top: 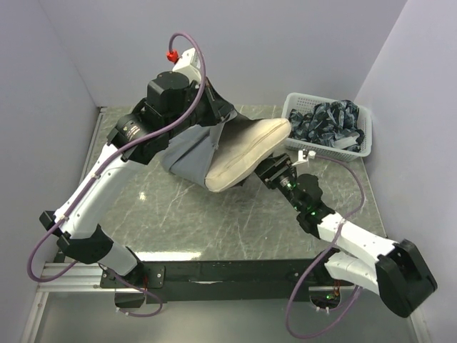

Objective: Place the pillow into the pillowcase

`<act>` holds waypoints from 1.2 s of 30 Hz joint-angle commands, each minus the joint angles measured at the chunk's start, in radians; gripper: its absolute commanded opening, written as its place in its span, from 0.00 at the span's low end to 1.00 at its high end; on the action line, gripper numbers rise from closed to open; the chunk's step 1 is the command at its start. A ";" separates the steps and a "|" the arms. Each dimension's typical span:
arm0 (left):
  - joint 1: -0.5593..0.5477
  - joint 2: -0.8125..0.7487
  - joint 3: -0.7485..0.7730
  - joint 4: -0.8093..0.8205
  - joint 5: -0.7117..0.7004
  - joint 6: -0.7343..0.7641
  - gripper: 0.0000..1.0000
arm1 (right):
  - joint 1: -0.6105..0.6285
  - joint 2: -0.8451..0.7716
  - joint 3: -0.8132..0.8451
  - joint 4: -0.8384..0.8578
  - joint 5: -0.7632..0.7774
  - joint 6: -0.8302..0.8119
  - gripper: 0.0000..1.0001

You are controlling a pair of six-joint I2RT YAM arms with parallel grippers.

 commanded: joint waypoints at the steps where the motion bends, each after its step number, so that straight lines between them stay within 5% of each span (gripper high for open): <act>1: -0.025 -0.006 0.049 0.108 0.023 -0.021 0.01 | 0.017 0.112 0.040 0.089 -0.034 0.017 0.75; 7: -0.038 0.027 0.115 0.082 0.010 -0.011 0.01 | 0.017 0.219 0.111 0.026 -0.045 -0.016 0.68; 10: -0.035 0.027 0.142 0.065 -0.029 0.015 0.01 | 0.017 0.176 0.255 -0.215 -0.026 -0.076 0.37; 11: -0.030 0.021 0.167 0.057 -0.045 0.023 0.01 | 0.017 0.155 0.307 -0.294 -0.010 -0.143 0.19; 14: 0.063 0.007 0.205 0.044 -0.025 0.036 0.01 | 0.011 0.087 0.543 -0.557 0.012 -0.272 0.00; 19: 0.287 0.022 0.277 0.060 0.052 0.085 0.01 | 0.000 0.168 1.096 -0.904 0.006 -0.430 0.00; 23: 0.424 -0.073 0.118 0.282 0.118 0.088 0.01 | -0.006 0.338 1.429 -1.038 -0.028 -0.498 0.00; 27: 0.621 -0.049 0.210 0.299 0.200 0.043 0.01 | -0.015 0.480 1.775 -1.175 -0.038 -0.539 0.00; 32: 0.747 -0.039 0.225 0.409 0.315 -0.041 0.01 | -0.015 0.576 1.914 -1.210 -0.095 -0.555 0.00; 36: 0.911 -0.062 0.184 0.508 0.393 -0.157 0.01 | -0.012 0.564 1.773 -1.065 -0.205 -0.504 0.00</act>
